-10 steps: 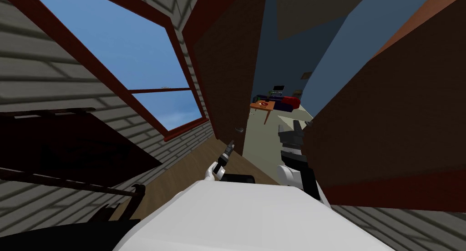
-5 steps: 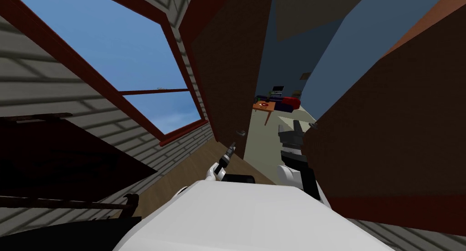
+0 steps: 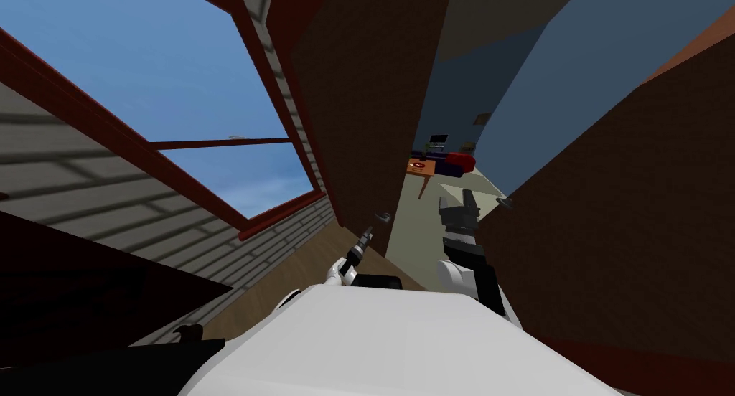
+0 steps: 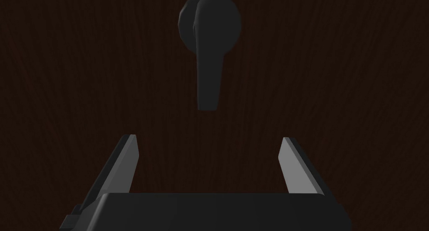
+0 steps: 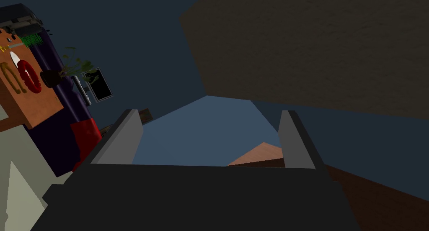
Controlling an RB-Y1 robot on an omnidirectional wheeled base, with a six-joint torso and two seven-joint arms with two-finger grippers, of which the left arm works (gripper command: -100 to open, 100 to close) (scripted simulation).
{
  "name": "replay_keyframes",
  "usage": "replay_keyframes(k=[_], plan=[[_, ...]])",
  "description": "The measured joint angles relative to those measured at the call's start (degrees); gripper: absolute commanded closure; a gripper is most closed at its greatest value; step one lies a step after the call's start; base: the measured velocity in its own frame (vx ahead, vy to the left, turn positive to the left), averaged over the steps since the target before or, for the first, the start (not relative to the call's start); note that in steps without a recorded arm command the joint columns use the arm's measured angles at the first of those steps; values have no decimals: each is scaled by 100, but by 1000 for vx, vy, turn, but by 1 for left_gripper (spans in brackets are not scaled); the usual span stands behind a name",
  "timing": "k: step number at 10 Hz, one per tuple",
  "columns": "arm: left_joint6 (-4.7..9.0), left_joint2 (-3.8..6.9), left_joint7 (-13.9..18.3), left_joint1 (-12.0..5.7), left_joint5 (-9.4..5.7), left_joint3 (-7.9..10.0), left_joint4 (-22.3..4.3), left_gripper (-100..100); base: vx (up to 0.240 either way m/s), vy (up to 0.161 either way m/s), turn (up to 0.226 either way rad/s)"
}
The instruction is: Push the door open
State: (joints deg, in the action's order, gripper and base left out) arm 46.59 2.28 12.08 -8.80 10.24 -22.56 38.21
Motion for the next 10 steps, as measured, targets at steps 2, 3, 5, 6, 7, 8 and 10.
replay_keyframes(k=[2,3,5,6,7,8,10], plan=[[-4,38,-19,-2,-11,22,-13,-100,177,-117,-30],[1,40,-34,-7,-19,38,-35,-100,181,-141,-32],[4,3,-71,-5,-34,70,-63,-100,202,-105,-36],[-3,-32,-87,-4,-40,83,-66,-100,182,-58,-25],[7,-82,-102,-21,-50,102,-106,-100,75,-19,-1],[11,-88,-105,-25,-51,104,-110,100,-6,0,5],[10,-85,-102,-42,-54,109,-95,100,-16,6,-12]])
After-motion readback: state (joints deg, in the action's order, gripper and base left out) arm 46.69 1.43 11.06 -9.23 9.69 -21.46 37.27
